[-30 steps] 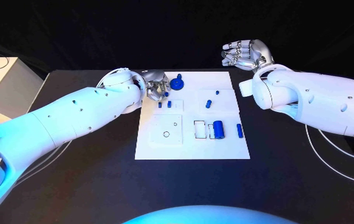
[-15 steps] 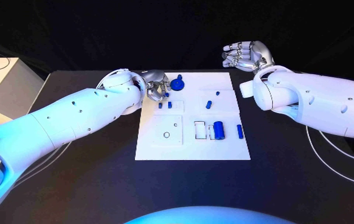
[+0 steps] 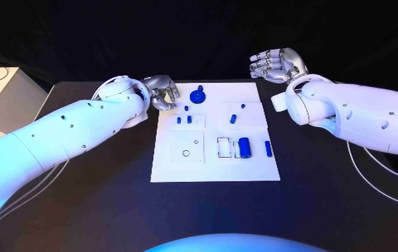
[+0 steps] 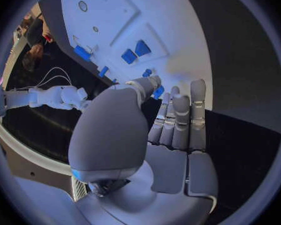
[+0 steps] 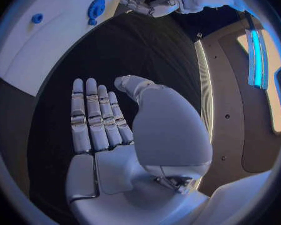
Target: Assemble the parts on the task board
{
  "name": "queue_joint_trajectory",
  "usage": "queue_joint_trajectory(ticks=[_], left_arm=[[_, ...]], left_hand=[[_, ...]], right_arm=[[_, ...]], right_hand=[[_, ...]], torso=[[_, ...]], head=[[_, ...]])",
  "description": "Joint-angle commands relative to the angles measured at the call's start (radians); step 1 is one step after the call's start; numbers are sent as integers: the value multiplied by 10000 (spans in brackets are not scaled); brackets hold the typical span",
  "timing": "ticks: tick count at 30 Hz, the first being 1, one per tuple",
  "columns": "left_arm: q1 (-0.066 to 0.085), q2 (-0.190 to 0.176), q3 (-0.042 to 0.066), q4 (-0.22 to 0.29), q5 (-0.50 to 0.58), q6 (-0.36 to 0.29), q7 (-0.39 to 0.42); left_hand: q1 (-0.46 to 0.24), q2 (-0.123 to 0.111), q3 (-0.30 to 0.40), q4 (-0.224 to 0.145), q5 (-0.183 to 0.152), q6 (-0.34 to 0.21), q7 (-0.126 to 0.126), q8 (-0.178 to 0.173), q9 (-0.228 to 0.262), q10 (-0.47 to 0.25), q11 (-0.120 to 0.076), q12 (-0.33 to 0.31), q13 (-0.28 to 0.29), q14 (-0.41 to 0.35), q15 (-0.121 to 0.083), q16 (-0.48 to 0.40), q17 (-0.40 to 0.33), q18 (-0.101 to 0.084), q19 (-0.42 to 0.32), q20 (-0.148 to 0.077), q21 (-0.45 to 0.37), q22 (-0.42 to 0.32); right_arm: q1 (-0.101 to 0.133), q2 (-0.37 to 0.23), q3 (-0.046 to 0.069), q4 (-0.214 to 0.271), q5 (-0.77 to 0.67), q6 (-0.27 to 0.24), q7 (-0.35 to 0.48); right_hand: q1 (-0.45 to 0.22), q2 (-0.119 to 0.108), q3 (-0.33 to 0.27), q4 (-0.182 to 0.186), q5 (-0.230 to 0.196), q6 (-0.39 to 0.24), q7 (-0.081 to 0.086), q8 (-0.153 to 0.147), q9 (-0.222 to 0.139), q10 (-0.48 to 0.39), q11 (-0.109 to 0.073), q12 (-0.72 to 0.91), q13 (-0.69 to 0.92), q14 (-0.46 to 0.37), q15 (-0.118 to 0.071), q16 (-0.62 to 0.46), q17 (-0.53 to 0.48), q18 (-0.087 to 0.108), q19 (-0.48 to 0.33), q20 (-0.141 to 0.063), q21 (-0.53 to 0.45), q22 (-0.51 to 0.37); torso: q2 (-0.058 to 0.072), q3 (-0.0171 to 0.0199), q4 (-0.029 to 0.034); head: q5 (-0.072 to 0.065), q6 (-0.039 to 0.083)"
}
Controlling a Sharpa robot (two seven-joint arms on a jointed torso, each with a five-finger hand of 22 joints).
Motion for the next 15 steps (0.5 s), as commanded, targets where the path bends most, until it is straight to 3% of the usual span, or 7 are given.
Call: queue_joint_trajectory(ticks=[1, 4, 6, 10, 13, 14, 15], left_arm=[[-66, -203, 178, 96, 364, -479, -173], [-105, -412, 345, 122, 1039, -863, -93], [-123, -592, 464, 126, 2091, -1191, 189], [-191, -932, 596, 220, 4365, -1430, 1024], [-321, -1261, 676, 420, 6497, -1416, 1846], [-363, -1377, 693, 492, 7264, -1369, 2144], [-400, -1470, 703, 555, 7841, -1324, 2369]], left_hand=[[-115, 50, -142, 191, -39, 16, 105, 39, 25, -134, 40, -9, -39, -392, 36, -311, -717, 150, -141, 42, -265, -256], [-6, 145, -198, 387, -37, 60, 201, 84, 40, -139, 29, 81, -50, -589, 0, -625, -1225, 145, -115, 36, -478, -415], [193, 173, -178, 536, -31, 268, 328, 206, 79, -179, 37, 139, -99, -782, 2, -1057, -1494, 146, -175, 18, -819, -646], [260, 342, -140, 746, -68, 842, 469, 558, 202, 364, 24, 563, -6, -798, 0, -1353, -1683, 153, -140, 3, -1131, -877], [244, 397, -241, 846, -91, 902, 380, 647, 226, 728, -109, 897, 110, -592, -102, -1410, -1725, 161, 41, -75, -1267, -1011], [190, 442, -273, 930, -93, 877, 390, 647, 222, 732, -101, 947, 127, -560, -106, -1451, -1741, 154, 88, -85, -1325, -1062], [157, 453, -303, 974, -96, 862, 399, 646, 220, 712, -97, 961, 131, -550, -101, -1473, -1749, 151, 105, -86, -1361, -1090]], right_arm=[[-11, -20, 2, -143, -2338, 946, -170], [-26, -42, 1, -265, -3337, 1272, -321], [-42, -51, -3, -388, -4276, 1614, -518], [-67, -48, -37, -582, -5993, 2099, -1017], [-124, -73, -55, -625, -7487, 2348, -1672], [-141, -79, -58, -623, -7954, 2418, -1909], [-152, -83, -60, -620, -8300, 2468, -2090]], right_hand=[[170, 30, 22, -216, -207, 187, 33, 93, 26, 229, -60, -19, -14, 346, -108, 97, 36, 68, 360, -107, 185, 62], [296, 96, -64, -432, -324, 350, -66, 127, 34, 430, -174, -63, -28, 809, -290, 271, 125, 58, 805, -336, 455, 165], [460, 180, -391, -686, -470, 544, -142, 157, 33, 719, -321, -85, -22, 1679, -595, 709, 353, 51, 1645, -710, 1052, 450], [532, 259, -759, -885, -710, 710, -226, 79, -37, 992, -452, -267, -32, 2327, -819, 1083, 608, 26, 2139, -1022, 1650, 790], [485, 300, -1153, -989, -948, 1046, -424, 14, -126, 1540, -711, -422, -13, 3858, -1248, 2484, 1420, 9, 3304, -1475, 2959, 1549], [381, 184, -1020, -967, -1021, 1179, -448, -115, -223, 1781, -824, -689, -22, 3907, -1276, 3344, 2065, -38, 3343, -1630, 3517, 1954], [360, 213, -968, -943, -1037, 1207, -482, -137, -239, 1828, -795, -739, -17, 3936, -1307, 3541, 2204, -63, 3366, -1629, 3641, 2042]], torso=[[-7, -17, -3], [-12, -24, -7], [-11, -27, -7], [-11, -26, -26], [-3, -46, -17], [-5, -51, -18], [-2, -42, -12]], head=[[-30, 43], [-89, 81], [-149, 126], [-249, 197], [-438, 260], [-442, 265], [-458, 294]])
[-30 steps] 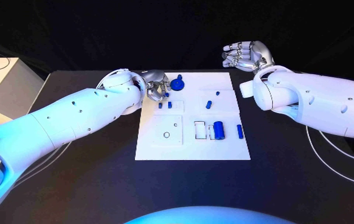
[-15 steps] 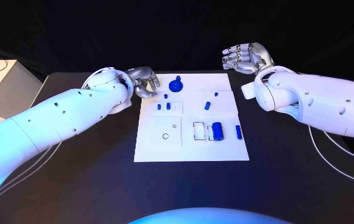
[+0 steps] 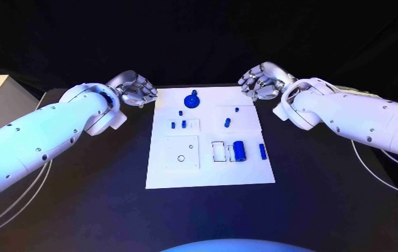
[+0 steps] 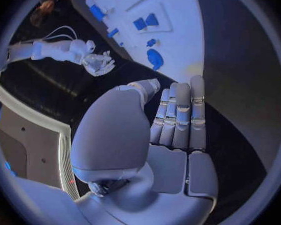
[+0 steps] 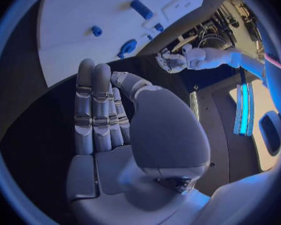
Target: Assemble the parts on the task board
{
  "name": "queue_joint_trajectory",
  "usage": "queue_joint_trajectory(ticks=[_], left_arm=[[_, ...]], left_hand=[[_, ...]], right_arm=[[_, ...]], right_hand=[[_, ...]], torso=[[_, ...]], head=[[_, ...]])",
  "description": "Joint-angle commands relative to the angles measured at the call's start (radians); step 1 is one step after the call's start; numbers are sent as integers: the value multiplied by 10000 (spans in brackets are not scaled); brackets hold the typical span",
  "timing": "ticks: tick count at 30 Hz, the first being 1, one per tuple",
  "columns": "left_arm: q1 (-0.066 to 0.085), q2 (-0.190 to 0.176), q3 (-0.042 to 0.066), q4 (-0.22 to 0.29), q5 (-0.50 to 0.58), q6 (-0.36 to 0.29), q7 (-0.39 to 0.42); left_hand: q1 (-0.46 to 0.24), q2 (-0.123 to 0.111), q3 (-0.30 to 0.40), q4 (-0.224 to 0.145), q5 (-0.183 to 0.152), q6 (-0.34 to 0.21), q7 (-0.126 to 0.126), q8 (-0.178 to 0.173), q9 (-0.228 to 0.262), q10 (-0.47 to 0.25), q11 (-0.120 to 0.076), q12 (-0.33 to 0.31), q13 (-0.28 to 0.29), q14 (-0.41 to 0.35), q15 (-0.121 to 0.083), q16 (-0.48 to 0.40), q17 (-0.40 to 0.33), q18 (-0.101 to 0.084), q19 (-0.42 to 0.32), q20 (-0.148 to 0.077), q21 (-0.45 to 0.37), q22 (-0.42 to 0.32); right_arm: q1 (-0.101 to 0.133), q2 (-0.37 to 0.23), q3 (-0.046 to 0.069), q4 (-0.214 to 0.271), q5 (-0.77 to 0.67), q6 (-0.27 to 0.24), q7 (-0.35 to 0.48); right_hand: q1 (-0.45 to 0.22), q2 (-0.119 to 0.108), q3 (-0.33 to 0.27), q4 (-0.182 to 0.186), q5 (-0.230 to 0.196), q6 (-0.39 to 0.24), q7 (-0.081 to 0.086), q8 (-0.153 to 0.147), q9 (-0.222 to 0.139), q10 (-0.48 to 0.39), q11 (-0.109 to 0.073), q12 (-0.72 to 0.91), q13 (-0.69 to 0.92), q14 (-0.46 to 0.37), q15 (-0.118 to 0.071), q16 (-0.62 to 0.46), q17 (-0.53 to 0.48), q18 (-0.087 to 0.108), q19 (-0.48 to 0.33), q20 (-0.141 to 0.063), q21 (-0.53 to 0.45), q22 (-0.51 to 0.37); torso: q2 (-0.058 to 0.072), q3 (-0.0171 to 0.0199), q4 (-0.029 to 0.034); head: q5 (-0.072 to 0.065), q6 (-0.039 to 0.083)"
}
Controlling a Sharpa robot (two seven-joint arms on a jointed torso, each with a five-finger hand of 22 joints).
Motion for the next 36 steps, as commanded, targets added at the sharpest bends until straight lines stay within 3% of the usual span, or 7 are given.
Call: queue_joint_trajectory(ticks=[1, 4, 5, 7, 12, 20, 36], left_arm=[[-122, -263, 38, 256, 4360, -235, 1776], [-298, -585, 58, 570, 5751, -183, 2379], [-355, -690, 63, 687, 6115, -180, 2538], [-437, -843, 72, 858, 6596, -182, 2735], [-647, -1174, 107, 1253, 7395, -143, 3055], [-775, -1303, 143, 1439, 7907, 232, 3376], [-803, -1305, 148, 1430, 7904, 425, 3432]], left_hand=[[-87, 121, -68, 179, -36, -29, 16, 39, 1, 3, 35, 61, 21, 73, 21, -94, -31, 153, 109, 24, -125, -93], [-89, 146, -182, 237, -28, -120, 62, 36, -9, -210, 91, 68, 15, -39, 71, -272, -86, 143, 104, 51, -344, -245], [-88, 153, -204, 242, -27, -129, 65, 40, -9, -235, 98, 75, 16, -58, 77, -298, -94, 142, 102, 57, -380, -269], [-91, 163, -242, 250, -28, -134, 69, 52, -6, -271, 106, 90, 18, -89, 87, -338, -105, 142, 102, 67, -436, -308], [-80, 178, -266, 245, -26, -129, 72, 67, -2, -286, 107, 108, 23, -109, 91, -365, -111, 143, 106, 73, -474, -335], [-45, 112, -460, 205, -56, -132, 59, 120, 14, -342, 107, 178, 41, -175, 98, -453, -128, 145, 122, 87, -620, -440], [-67, 105, -562, 231, -58, -154, 61, 132, 15, -378, 114, 201, 46, -197, 106, -485, -132, 143, 132, 92, -685, -486]], right_arm=[[-45, -17, -2, 7, -3243, 902, -1318], [-94, -14, -6, 58, -4218, 1109, -1917], [-114, -5, -7, 86, -4529, 1208, -2125], [-155, 15, -8, 135, -4954, 1363, -2419], [-297, 144, -12, 230, -5831, 1795, -3091], [-435, 371, -18, 195, -6610, 1934, -3567], [-500, 516, -19, 524, -6578, 1449, -3550]], right_hand=[[-153, -80, 176, 51, -101, 138, -73, -135, -85, 258, -60, -253, 6, 347, -88, 981, 680, -76, 157, -119, 631, 436], [-311, -230, 541, 142, -244, 274, -92, -296, -174, 501, -72, -640, 22, 25, -85, 2187, 1561, -113, -25, -144, 1321, 1000], [-418, -276, 639, 224, -372, 284, -125, -344, -189, 551, -106, -760, 28, 397, -86, 3826, 2979, -103, 162, -128, 1630, 1210], [-542, -371, 751, 331, -540, 286, -122, -392, -196, 569, -96, -905, 29, 454, -64, 4842, 3863, -154, 291, -92, 2215, 1818], [-718, -599, 909, 561, -865, 290, -118, -470, -183, 393, -38, -1314, 15, 489, -10, 6268, 5075, -323, 621, -10, 3668, 3429], [-673, -675, 838, 690, -924, 371, -55, -504, -138, 144, 43, -1547, 25, 579, 72, 7639, 6256, -492, 852, 84, 4961, 4886], [-562, -598, 1022, 780, -935, 464, -79, -505, -96, 298, 17, -1509, 44, 584, 69, 8196, 6680, -554, 915, 107, 5607, 5605]], torso=[[9, 2, 14], [-4, 7, 39], [-1, 4, 44], [2, -10, 41], [-7, -20, 58], [40, 24, 35], [34, 46, 18]], head=[[-114, 83], [-146, 116], [-150, 132], [-176, 158], [-243, 232], [-128, 260], [-74, 181]])
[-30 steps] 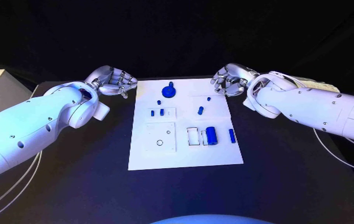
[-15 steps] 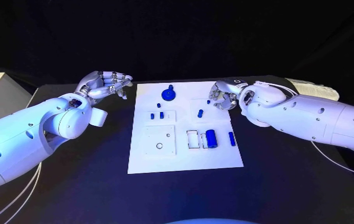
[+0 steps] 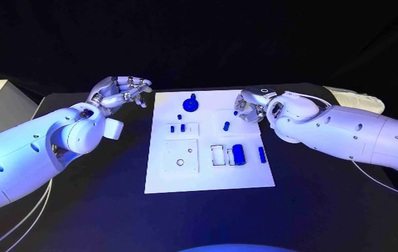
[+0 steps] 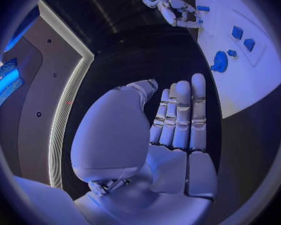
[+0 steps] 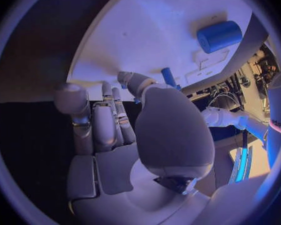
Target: Assemble the parts on the task board
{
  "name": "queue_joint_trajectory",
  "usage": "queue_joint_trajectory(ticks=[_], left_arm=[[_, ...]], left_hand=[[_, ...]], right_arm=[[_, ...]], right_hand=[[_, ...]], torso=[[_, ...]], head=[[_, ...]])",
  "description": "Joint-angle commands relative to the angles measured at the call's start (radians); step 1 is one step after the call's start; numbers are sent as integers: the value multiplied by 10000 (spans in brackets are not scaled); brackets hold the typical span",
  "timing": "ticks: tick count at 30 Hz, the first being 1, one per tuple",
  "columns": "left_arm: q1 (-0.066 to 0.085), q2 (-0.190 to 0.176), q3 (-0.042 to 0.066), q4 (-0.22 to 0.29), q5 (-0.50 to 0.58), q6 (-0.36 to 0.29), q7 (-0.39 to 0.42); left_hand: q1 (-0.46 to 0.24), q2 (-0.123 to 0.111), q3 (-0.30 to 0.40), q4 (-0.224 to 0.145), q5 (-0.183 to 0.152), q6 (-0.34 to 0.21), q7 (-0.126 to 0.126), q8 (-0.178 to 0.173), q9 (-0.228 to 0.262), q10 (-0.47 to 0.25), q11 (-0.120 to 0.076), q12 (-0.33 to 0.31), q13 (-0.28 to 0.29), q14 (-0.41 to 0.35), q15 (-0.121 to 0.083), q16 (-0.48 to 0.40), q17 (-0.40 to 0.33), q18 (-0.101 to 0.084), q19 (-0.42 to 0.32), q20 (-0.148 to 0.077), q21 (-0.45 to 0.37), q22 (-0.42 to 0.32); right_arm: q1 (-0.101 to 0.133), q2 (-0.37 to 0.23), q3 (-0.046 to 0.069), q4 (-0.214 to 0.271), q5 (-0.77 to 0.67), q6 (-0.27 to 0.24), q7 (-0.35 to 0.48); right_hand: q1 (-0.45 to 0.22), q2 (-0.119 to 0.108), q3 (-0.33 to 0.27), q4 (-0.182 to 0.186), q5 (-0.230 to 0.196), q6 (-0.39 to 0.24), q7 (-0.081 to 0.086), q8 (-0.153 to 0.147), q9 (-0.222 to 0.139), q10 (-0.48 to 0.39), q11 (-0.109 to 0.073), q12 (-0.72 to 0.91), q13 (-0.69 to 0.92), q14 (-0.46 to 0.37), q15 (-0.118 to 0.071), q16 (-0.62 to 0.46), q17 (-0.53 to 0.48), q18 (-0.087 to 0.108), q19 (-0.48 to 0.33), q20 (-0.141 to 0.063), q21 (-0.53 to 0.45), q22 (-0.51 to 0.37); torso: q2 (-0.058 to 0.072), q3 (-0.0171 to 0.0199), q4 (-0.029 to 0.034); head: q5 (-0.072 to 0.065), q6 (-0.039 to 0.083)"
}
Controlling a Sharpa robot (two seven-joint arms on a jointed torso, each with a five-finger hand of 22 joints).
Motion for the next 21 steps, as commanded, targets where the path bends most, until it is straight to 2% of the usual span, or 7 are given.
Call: queue_joint_trajectory(ticks=[1, 6, 16, 21], left_arm=[[-5, 4, 9, 2, 136, 238, 205], [-7, -6, 9, -2, 86, 253, 176], [-15, -1, 9, -7, -9, 240, 173], [-18, 0, 9, -6, -47, 229, 178]], left_hand=[[2, 36, -68, 16, -59, -79, -10, 35, 9, -68, -11, 44, 9, -63, 12, -56, -12, 146, 59, 15, -60, -9], [2, 37, -82, 17, -60, -80, -9, 38, 10, -72, -11, 48, 10, -65, 13, -61, -12, 146, 61, 16, -69, -16], [36, 67, -110, 5, -57, -57, -14, 64, 18, -75, -17, 71, 16, -65, 9, -70, -11, 148, 76, 15, -98, -38], [52, 76, -123, -1, -56, -44, -19, 77, 23, -73, -20, 82, 19, -64, 6, -74, -11, 149, 84, 14, -109, -47]], right_arm=[[-53, 13, -27, 100, -144, 86, -78], [-68, 11, -27, 178, -197, 61, -139], [-119, 98, -27, 183, -287, 46, -239], [-179, 166, -27, 146, -323, 49, -301]], right_hand=[[123, 32, 59, 34, -63, 89, -32, -42, 19, 115, -2, 13, 19, 479, 34, 82, 32, -89, 69, -13, 96, 93], [196, 39, 212, 37, -74, 331, -117, 88, 102, 252, -64, 22, 36, 454, -10, 213, 83, -115, 109, -30, 428, 464], [271, 44, 330, 2, -92, 425, -153, 141, 145, 330, -97, 36, 61, 435, -33, 280, 108, -134, 105, -42, 605, 670], [407, 169, 650, -65, -176, 497, -176, 175, 191, 454, -126, 50, 94, 436, -58, 413, 180, -158, 103, -60, 839, 936]], torso=[[-6, 4, -3], [-7, -9, -10], [-2, -17, 1], [-7, -9, 4]], head=[[-1, -18], [1, -33], [-35, -45], [-30, -58]])
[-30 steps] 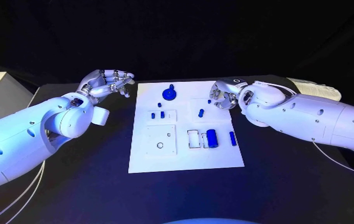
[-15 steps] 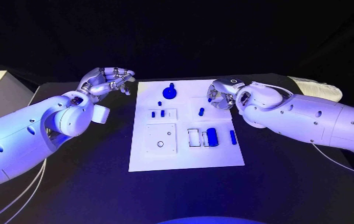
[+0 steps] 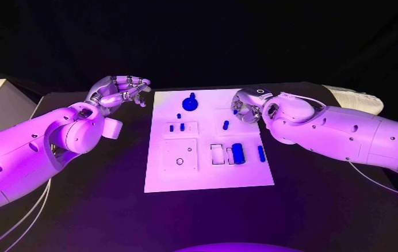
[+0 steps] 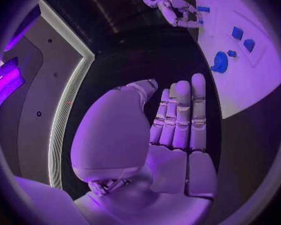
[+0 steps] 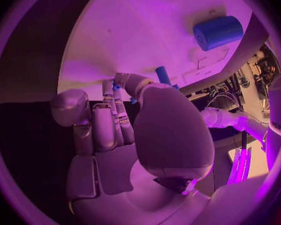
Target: Assemble the parts on the task board
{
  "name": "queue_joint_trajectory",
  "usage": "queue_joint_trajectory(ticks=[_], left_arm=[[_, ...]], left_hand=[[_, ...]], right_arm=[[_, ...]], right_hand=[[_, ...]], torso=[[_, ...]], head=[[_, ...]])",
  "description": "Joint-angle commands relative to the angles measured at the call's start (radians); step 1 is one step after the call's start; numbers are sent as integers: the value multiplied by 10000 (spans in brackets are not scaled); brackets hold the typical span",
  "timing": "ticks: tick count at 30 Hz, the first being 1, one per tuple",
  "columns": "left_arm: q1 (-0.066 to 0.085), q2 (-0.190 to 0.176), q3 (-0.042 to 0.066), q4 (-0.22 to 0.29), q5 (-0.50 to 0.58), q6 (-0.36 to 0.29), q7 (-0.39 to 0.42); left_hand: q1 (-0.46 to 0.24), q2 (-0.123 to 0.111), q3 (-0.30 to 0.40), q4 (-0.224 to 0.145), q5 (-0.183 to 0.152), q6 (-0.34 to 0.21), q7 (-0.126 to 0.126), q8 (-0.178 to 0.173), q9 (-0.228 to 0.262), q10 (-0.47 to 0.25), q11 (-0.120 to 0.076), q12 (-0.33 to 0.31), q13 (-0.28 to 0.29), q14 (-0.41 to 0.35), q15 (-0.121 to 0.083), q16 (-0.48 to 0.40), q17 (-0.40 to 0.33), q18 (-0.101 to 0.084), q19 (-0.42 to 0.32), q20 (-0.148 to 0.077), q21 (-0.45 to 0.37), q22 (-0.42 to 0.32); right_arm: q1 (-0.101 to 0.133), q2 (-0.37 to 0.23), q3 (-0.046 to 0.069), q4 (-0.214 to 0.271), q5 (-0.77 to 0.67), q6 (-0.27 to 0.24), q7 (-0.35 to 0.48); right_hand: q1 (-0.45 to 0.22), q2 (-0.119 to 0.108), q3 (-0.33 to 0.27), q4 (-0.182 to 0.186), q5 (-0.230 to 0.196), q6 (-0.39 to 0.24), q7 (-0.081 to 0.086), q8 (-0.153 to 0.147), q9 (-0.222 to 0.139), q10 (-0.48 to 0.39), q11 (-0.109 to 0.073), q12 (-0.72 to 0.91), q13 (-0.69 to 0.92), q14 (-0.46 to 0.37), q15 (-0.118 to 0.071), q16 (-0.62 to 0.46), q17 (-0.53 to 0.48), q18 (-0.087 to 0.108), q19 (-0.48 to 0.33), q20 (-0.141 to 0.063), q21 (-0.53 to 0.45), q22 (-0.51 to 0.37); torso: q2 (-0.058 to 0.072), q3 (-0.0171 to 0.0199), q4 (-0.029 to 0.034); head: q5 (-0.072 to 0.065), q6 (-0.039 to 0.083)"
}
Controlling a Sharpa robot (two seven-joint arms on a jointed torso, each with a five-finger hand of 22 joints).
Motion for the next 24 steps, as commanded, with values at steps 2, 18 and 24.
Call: queue_joint_trajectory(ticks=[2, 18, 24], left_arm=[[-5, 10, 9, 22, -50, 142, 149], [-6, -12, 9, 41, -94, 183, 58], [-6, -21, 9, 52, -138, 184, 3]], left_hand=[[52, 77, -68, 2, -56, -45, -19, 36, 13, -74, -20, 40, 9, -64, 6, -34, -11, 149, 84, 14, -36, -14], [52, 77, -68, 2, -56, -45, -19, 36, 13, -74, -20, 40, 9, -64, 6, -34, -11, 149, 84, 14, -36, -14], [72, 82, -88, -5, -56, -41, -17, 45, 15, -82, -20, 49, 11, -61, 3, -38, -10, 151, 96, 12, -49, -26]], right_arm=[[-102, 89, -45, -18, -164, 160, -82], [-144, 298, -45, -175, -208, 170, -221], [-187, 350, -47, -196, -206, 283, -219]], right_hand=[[74, 33, 96, 5, -42, 99, -19, 77, 20, 86, -4, 50, 17, 435, -58, 53, 7, -158, 65, -24, 69, 63], [-53, 108, 230, 75, -43, 213, -63, 149, 85, 194, -40, 60, 42, 439, -76, 165, 70, -183, 53, -31, 269, 302], [-90, 192, 303, 62, 1, 372, -139, 268, 174, 367, -107, 97, 80, 442, -126, 247, 102, -211, 61, -57, 500, 578]], torso=[[-2, 0, 3], [-1, 5, -8], [-5, 10, -2]], head=[[3, -20], [7, -59], [2, -78]])
